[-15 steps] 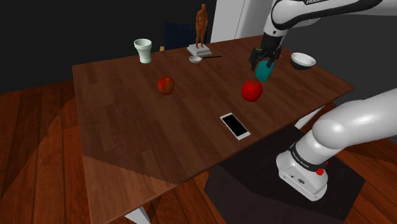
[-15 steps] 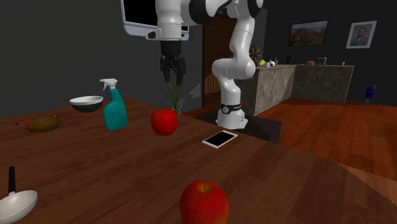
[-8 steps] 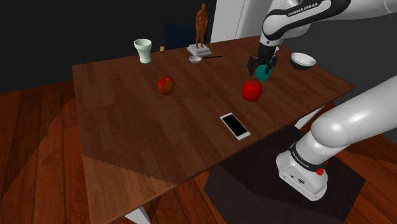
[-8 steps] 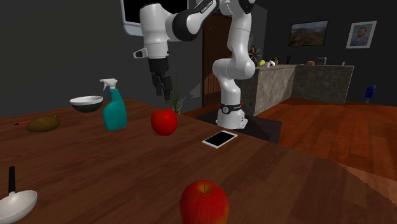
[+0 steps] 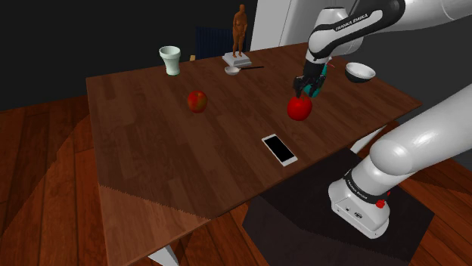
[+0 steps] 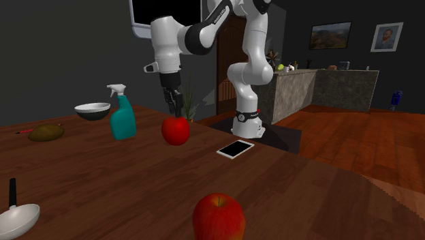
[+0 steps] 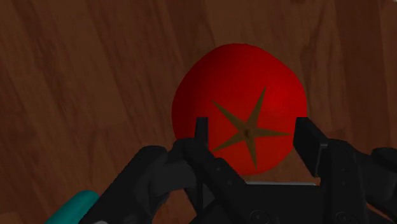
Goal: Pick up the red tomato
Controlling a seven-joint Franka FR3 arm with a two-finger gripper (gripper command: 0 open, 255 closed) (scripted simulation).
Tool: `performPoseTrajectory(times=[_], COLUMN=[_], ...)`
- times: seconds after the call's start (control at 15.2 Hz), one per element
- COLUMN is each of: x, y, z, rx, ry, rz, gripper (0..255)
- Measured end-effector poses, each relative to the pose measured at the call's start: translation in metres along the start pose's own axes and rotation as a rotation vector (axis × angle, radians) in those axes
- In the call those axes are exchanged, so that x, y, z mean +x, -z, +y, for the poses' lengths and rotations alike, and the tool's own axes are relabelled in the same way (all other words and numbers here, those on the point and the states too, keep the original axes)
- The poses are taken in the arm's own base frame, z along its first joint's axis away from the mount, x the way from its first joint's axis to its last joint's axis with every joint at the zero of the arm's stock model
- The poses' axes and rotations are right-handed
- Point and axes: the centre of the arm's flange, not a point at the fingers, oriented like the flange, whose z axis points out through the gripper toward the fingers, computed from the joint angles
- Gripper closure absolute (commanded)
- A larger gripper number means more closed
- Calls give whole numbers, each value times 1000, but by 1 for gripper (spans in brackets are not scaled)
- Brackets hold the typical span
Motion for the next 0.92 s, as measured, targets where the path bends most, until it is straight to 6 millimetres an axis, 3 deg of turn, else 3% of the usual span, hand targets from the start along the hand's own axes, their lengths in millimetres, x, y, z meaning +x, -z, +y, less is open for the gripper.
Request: performPoseTrajectory(times=[0.59,0.92], x=[0,-2], y=[0,21], z=[0,1], rx=[0,0], ry=[0,0], rz=[2,1], gripper=[255,255])
